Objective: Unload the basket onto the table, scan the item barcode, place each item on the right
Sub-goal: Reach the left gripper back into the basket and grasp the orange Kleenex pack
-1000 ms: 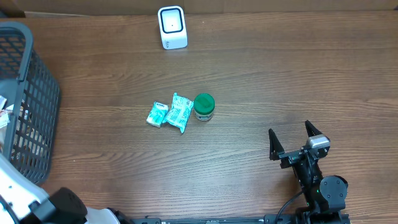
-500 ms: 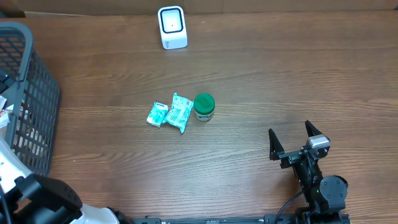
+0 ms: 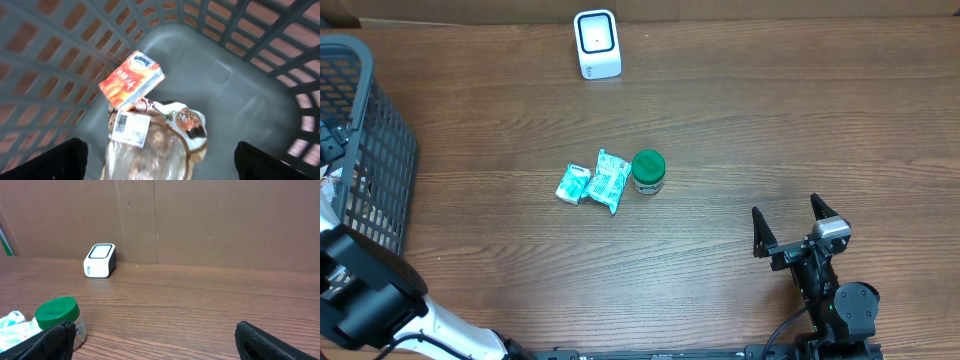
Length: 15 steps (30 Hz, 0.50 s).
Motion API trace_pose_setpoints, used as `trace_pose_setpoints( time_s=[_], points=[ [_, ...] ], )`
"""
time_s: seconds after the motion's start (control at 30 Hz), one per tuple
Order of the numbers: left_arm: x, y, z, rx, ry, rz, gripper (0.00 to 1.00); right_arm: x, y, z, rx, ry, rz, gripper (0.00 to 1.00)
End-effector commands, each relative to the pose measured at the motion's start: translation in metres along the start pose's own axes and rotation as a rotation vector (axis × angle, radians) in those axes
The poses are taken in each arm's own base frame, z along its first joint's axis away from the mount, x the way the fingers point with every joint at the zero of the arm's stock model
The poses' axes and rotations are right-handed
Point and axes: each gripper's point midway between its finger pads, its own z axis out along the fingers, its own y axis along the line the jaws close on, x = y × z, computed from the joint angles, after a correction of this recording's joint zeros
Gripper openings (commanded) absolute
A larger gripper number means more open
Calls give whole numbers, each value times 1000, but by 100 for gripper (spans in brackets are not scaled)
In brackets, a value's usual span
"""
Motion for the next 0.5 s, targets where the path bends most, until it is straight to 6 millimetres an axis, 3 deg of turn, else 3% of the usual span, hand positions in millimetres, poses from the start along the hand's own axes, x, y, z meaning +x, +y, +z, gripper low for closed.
trace_pose_setpoints(
  time_s=[0.0,0.13,0.47],
  points=[
    [5,2,19,-16,19,85,95,2,0,0,-3,-4,3,100],
    [1,1,33,-20,2,124,95,2,0,0,-3,-4,3,100],
    [-13,2,45,-33,-59,172,96,2,0,0,-2,-4,3,100]
  ],
)
